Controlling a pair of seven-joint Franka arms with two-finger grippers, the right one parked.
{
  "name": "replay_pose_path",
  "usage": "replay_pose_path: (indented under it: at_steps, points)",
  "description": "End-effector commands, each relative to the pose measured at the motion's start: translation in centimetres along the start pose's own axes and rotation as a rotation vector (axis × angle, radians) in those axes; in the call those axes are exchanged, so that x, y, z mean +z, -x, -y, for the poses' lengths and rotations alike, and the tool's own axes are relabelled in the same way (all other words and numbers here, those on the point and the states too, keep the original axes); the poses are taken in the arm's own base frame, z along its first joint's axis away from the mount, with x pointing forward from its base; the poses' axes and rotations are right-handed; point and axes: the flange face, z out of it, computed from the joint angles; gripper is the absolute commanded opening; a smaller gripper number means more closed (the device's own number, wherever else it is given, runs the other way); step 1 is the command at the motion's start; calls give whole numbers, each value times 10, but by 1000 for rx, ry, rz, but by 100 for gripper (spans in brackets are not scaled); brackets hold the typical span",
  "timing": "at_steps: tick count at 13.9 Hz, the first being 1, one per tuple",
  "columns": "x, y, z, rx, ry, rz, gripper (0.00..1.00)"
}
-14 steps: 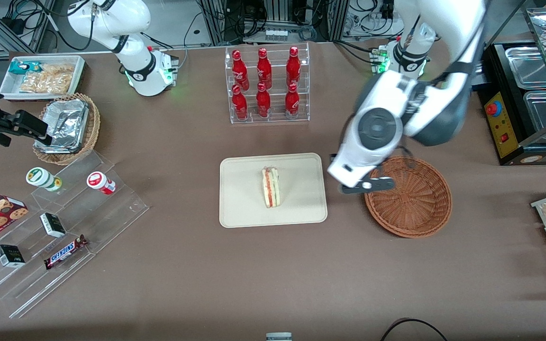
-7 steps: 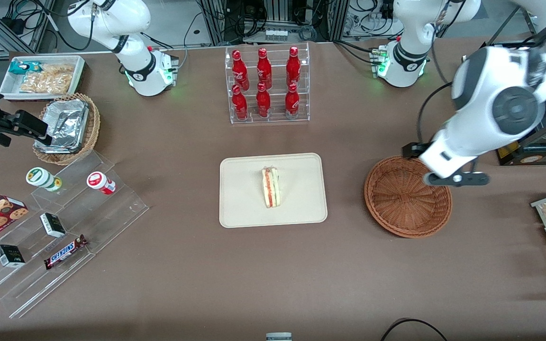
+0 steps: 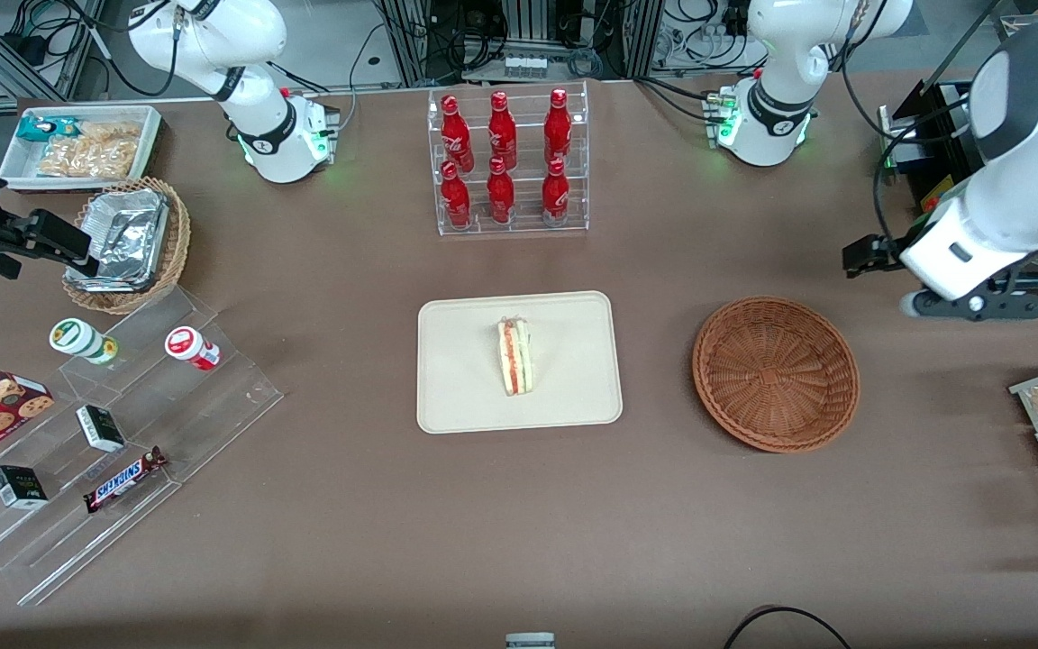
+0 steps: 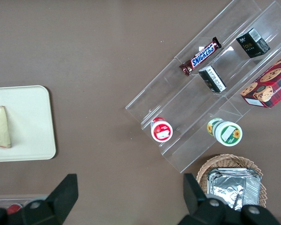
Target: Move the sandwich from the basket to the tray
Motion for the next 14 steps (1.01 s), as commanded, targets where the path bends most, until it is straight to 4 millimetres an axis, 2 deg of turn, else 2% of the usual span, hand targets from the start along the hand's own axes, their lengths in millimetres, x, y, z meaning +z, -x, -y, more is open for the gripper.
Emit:
replay_pose_path:
  at_steps: [1, 5, 9, 14]
  points:
    - [-19, 9, 8, 1, -5, -27, 100]
    - [-49, 6, 24, -5, 4, -81, 100]
    - [-39, -13, 34, -8, 15, -71, 100]
    - [-43, -9, 48, 24, 20, -77, 100]
